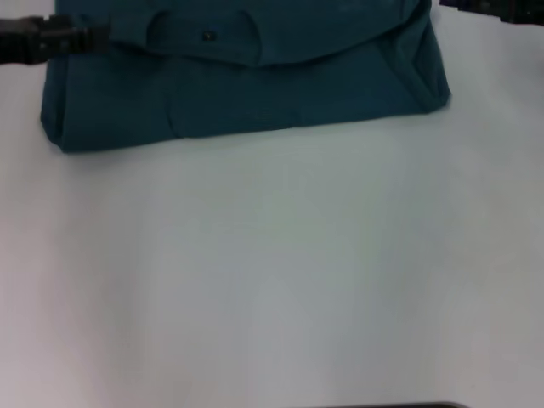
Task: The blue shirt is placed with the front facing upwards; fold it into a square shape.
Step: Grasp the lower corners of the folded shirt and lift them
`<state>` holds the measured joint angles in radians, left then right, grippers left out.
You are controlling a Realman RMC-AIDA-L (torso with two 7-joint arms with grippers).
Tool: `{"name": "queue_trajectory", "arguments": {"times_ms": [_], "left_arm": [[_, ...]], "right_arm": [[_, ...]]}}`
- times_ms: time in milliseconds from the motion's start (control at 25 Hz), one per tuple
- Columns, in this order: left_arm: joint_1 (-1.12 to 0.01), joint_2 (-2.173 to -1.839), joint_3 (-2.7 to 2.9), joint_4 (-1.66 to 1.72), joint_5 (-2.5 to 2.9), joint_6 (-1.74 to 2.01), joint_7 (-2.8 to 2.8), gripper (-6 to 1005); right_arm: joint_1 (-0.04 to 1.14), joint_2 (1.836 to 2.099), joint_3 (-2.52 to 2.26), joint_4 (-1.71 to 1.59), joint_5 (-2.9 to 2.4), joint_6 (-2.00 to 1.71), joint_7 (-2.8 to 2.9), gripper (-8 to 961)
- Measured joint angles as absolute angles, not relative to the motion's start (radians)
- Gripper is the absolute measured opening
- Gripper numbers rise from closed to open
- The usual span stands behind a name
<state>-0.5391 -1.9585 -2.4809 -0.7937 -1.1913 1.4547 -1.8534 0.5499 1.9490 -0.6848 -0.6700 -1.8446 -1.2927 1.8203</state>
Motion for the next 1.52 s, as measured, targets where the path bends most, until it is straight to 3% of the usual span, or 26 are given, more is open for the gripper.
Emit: {"name": "queue_trajectory", "arguments": {"times_ms": [680, 1520], "left_arm": [[-0.562, -1.941, -2.47, -0.763, -0.96, 1.394, -1.917, 949], [-0.629, -1.966, -2.466, -0.624, -0.731, 1.181, -2.004, 950]], "right_arm": [[0.565, 1.945, -0.684, -0.664, -1.96, -1.26, 1.768, 920], [0.604, 1.955, -0.687, -0.663, -2.017, -1.26, 1.793, 917]]}}
